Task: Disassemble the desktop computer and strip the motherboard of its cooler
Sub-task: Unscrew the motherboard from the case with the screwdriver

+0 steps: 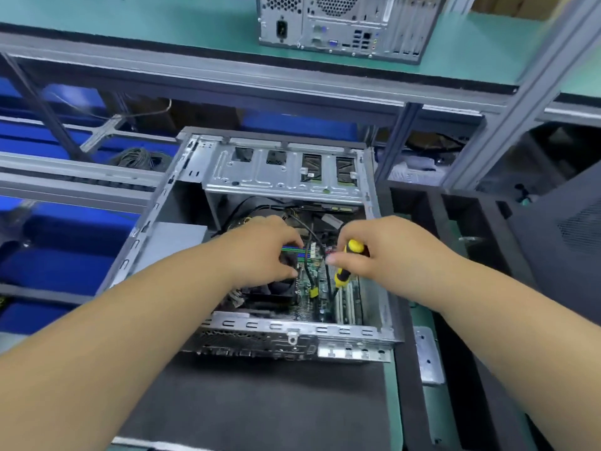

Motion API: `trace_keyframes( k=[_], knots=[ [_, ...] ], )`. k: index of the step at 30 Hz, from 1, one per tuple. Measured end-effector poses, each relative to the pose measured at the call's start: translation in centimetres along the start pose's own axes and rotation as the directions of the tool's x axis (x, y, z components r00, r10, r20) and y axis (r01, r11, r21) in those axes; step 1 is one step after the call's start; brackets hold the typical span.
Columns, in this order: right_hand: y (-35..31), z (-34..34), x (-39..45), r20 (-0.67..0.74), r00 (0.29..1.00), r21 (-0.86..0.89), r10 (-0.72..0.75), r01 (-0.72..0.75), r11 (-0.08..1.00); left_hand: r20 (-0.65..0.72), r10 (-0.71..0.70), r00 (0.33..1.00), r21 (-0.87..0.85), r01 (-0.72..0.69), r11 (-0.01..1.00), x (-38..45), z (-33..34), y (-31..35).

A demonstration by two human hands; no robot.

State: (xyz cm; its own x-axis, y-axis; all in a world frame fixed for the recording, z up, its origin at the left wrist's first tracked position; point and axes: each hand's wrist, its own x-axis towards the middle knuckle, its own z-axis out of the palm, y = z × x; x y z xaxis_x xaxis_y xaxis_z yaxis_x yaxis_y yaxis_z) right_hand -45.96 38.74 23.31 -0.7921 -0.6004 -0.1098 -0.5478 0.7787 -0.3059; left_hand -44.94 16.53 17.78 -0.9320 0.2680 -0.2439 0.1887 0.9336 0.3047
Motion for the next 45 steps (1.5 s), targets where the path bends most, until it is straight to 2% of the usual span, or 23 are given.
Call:
trace_keyframes(
  k=[2,5,10,14,25,31,45],
  knots=[
    [-0.2,0.4,0.3,0.106,0.994,-0.05,-0.018,0.023,0.999,0.005,0.023,1.0,0.055,-0.023,0.998,0.7,0.8,-0.7],
    [-0.3,0.8,0.8,0.239,0.969,-0.106,-0.062,0.089,0.99,0.057,0.041,0.998,0.028,-0.042,0.999,1.3,2.2,-1.4],
    [0.0,1.4,1.6,0.346,0.931,-0.101,-0.116,0.16,0.982,0.146,0.072,0.987,0.051,-0.08,0.996,1.6,3.5,-2.1],
    [0.3,2.0,1.8,0.373,0.911,-0.062,-0.175,0.212,0.975,0.12,0.013,0.993,0.007,-0.014,1.0,1.7,3.8,-2.6],
    [0.7,3.1,2.1,0.408,0.872,-0.036,-0.272,0.313,0.949,0.208,-0.029,0.978,-0.059,0.042,0.997,2.1,3.8,-3.0],
    [0.7,3.3,1.9,0.446,0.847,-0.062,-0.29,0.352,0.934,0.214,-0.031,0.976,-0.057,0.044,0.997,2.1,3.9,-3.1],
    [1.0,3.5,1.9,0.432,0.849,-0.049,-0.304,0.358,0.932,0.205,-0.038,0.978,-0.047,0.049,0.998,2.0,4.1,-3.2]
  ],
)
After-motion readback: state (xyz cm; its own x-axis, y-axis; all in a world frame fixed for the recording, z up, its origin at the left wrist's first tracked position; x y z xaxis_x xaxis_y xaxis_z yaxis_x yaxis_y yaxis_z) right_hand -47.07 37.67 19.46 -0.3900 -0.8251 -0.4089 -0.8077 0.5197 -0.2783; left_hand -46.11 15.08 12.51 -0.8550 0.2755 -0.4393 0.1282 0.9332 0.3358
